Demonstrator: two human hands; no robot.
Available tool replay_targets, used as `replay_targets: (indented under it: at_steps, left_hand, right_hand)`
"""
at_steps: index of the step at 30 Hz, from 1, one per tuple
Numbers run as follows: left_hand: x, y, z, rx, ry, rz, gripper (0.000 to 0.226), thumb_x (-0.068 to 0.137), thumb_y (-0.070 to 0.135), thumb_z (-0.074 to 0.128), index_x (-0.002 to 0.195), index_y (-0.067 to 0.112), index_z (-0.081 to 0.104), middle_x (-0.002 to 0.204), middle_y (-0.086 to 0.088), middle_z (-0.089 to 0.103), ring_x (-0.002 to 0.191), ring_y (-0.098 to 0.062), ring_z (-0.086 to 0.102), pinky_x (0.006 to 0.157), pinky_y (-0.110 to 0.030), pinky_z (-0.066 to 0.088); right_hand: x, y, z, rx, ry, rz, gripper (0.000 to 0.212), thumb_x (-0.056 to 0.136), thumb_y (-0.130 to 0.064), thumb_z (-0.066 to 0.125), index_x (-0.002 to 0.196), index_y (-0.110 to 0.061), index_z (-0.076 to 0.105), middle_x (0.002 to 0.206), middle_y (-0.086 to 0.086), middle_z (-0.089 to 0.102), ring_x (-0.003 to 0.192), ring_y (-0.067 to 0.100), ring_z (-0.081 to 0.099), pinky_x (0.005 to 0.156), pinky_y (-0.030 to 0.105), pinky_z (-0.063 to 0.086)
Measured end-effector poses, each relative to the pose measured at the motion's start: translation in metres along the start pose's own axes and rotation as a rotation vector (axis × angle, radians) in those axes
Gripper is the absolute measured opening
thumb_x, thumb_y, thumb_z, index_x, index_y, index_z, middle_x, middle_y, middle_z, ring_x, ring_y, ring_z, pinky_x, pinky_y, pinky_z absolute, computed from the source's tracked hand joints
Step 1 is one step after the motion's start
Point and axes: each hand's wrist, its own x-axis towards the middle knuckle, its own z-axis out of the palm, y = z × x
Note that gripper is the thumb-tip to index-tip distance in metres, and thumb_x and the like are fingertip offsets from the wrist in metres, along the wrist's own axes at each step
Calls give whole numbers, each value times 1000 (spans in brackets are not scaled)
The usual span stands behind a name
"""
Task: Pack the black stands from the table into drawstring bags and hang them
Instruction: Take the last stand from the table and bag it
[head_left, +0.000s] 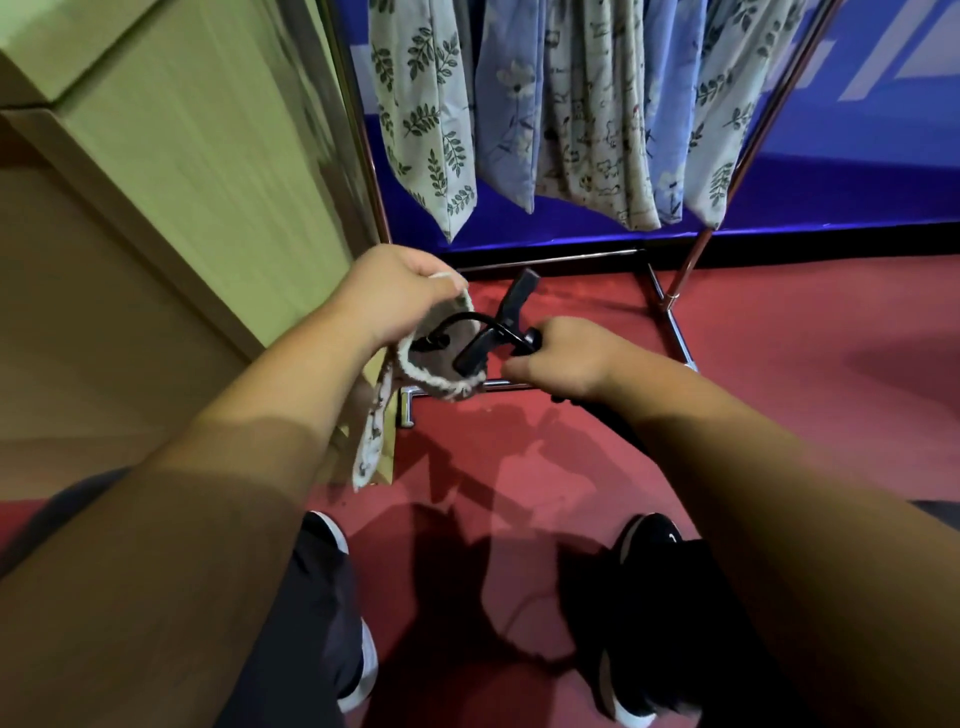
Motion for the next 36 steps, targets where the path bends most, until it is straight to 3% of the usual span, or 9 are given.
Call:
replay_targets:
  at_steps: [4, 9, 13, 21, 23, 26, 29, 33, 36]
  left_hand:
    - [0, -1, 13, 32, -56, -35, 22, 97, 37, 73, 91, 19, 83, 84, -19, 77, 67, -16, 60, 69, -29, 46]
    - [-4, 9, 14, 9, -84, -12, 25, 101, 36, 70, 90, 17, 82, 66, 4, 68, 55, -9, 59, 62, -27, 48]
    - [-13, 19, 19, -183, -213, 23, 19, 102, 29, 70, 101, 17, 84, 97, -6, 82, 101, -27, 78, 97, -41, 60]
    - [-13, 16, 37, 517, -94, 178, 27, 84, 36, 85, 103, 21, 75, 97, 0, 73, 94, -21, 68, 82, -36, 54]
    - [-11, 13, 38, 595, -30, 209, 19, 88, 31, 79, 100, 17, 75, 93, -3, 72, 93, -25, 66, 79, -38, 52]
    - [-7, 8, 33, 568, 67, 246, 10, 85, 19, 70, 93, 22, 76, 85, -1, 69, 87, -26, 65, 76, -38, 54]
    - [-4, 10, 26, 604, 135, 266, 16, 84, 9, 66, 92, 20, 75, 85, -4, 62, 85, -29, 61, 75, -41, 54]
    - [-6, 11, 28, 603, 130, 230, 32, 81, 2, 59, 93, 25, 77, 89, -4, 65, 85, -31, 63, 76, -42, 58]
    - [-6, 9, 30, 547, 17, 256, 35, 83, 3, 61, 92, 31, 80, 92, 3, 71, 89, -22, 68, 80, -33, 57]
  right_hand:
    - [5, -4, 5, 67, 21, -11, 52, 93, -50, 60, 125, -9, 55, 108, 8, 66, 99, 29, 63, 70, 35, 43]
    - [3, 0, 12, -115, -44, -89, 58, 102, -56, 63, 132, -7, 52, 122, 11, 64, 112, 31, 62, 82, 32, 38]
    - [4, 7, 22, -204, -69, -130, 55, 96, -61, 68, 130, -19, 64, 115, 4, 73, 110, 29, 68, 91, 36, 53]
    - [9, 13, 28, -38, -67, 19, 78, 96, -64, 64, 154, -17, 44, 140, 12, 65, 126, 33, 63, 94, 34, 47]
    - [9, 10, 27, -14, -64, 18, 68, 95, -58, 70, 144, -15, 53, 131, 13, 68, 120, 32, 65, 88, 31, 45]
    - [10, 4, 27, 150, -87, 32, 24, 91, -38, 75, 98, -16, 69, 94, 9, 72, 84, 26, 69, 73, 33, 56]
    - [4, -1, 26, 409, -151, 111, 18, 93, -27, 73, 83, -13, 65, 68, 3, 60, 51, 16, 57, 47, 21, 45]
    - [-4, -7, 30, 730, -376, 201, 26, 105, -34, 67, 119, -13, 59, 91, 14, 67, 86, 46, 79, 71, 52, 65]
    - [-4, -11, 31, 771, -356, 186, 14, 105, -21, 66, 109, -8, 62, 78, 9, 70, 88, 42, 79, 73, 49, 67]
